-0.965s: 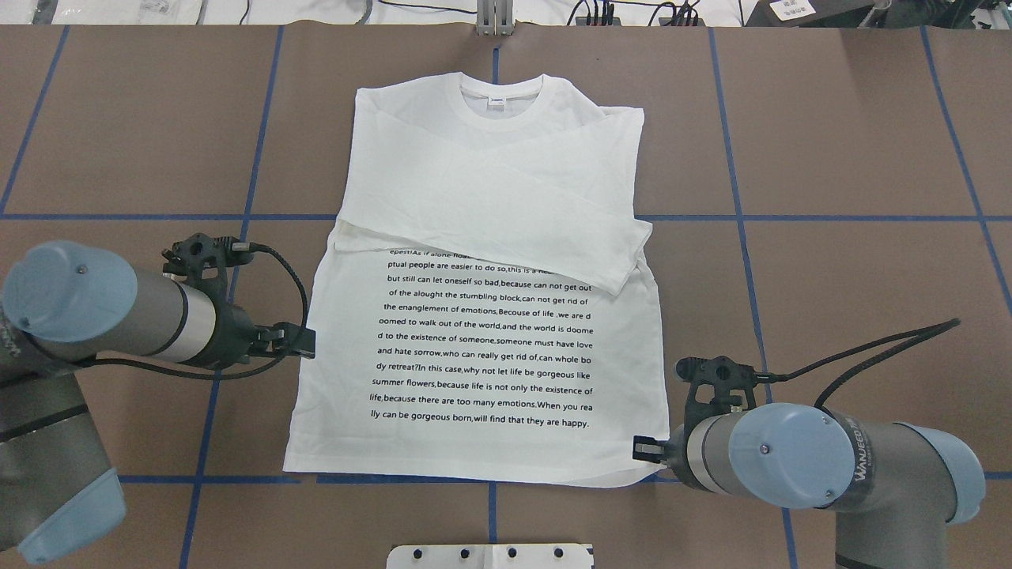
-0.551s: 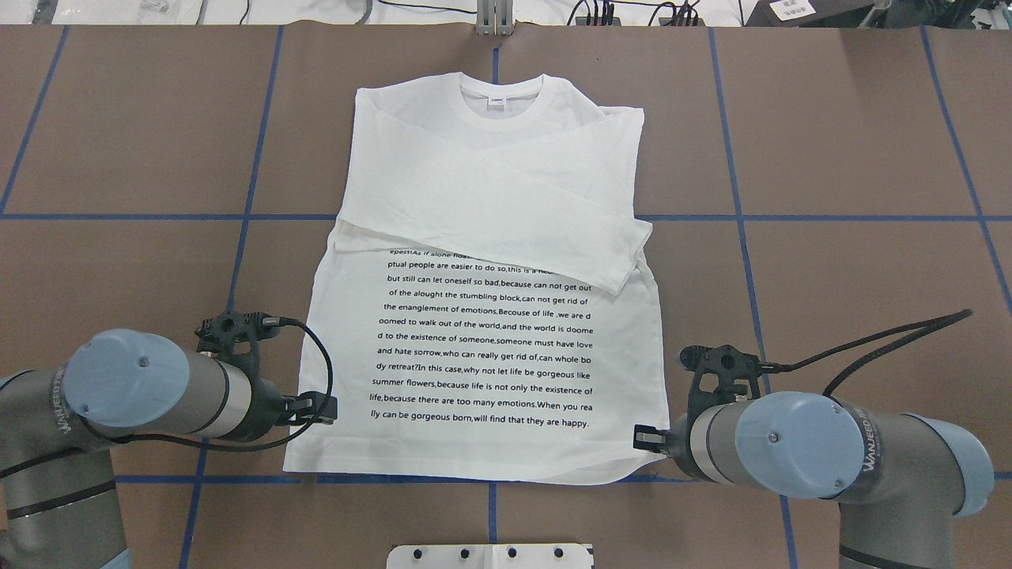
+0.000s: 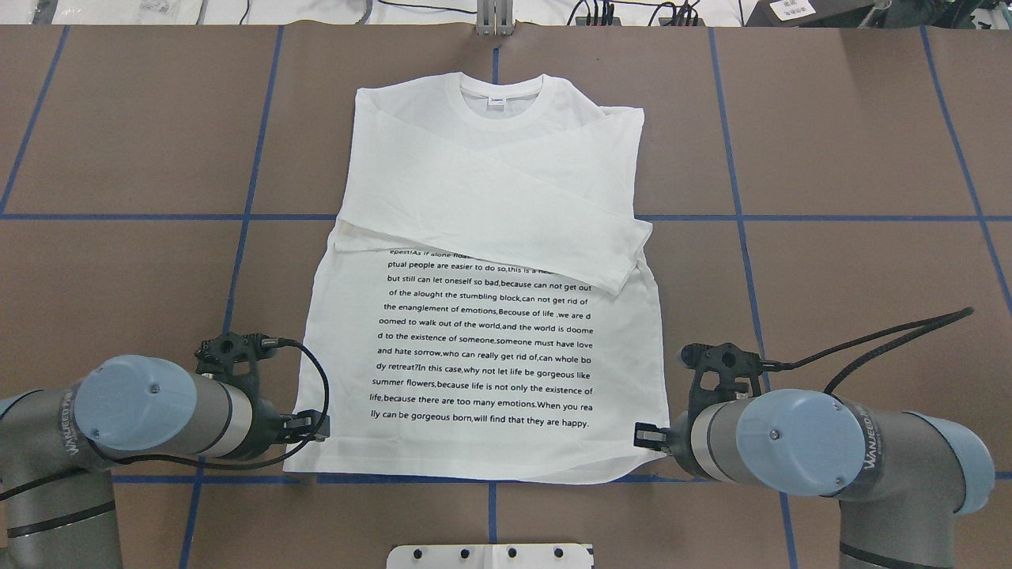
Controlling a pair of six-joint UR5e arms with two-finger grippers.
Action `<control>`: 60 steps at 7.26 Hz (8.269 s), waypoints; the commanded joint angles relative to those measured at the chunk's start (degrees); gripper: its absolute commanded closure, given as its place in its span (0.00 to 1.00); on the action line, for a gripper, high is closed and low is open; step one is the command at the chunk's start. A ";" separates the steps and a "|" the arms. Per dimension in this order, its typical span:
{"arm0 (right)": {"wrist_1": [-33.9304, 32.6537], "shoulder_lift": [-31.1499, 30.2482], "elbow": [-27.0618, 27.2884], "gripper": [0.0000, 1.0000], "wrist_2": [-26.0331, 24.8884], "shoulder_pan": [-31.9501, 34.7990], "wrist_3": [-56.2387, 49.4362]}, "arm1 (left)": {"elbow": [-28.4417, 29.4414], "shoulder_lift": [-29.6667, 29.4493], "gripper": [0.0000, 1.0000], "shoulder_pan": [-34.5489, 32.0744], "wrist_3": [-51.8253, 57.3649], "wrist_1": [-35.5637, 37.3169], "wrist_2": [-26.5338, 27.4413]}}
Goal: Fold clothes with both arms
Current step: 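Grasp both hem corners with the left and right grippers, then lift the hem with both grippers and carry it toward the collar, then lower the hem onto the collar and open both grippers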
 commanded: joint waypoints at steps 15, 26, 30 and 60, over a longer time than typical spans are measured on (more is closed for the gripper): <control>0.00 -0.77 0.55 1.00 1.62 1.97 0.00 | -0.23 -0.66 1.00 2.59 -3.56 1.68 -0.29; 0.44 -12.11 17.76 1.00 18.02 -5.05 -0.79 | -26.58 -0.40 1.00 9.87 -5.23 22.13 -6.44; 0.62 -9.83 17.52 1.00 20.34 3.70 -0.88 | -26.34 -1.80 1.00 7.53 -6.37 22.42 -6.53; 11.60 30.34 -41.47 1.00 24.82 37.92 -6.77 | 37.65 -28.43 1.00 -31.60 6.46 -13.53 -14.53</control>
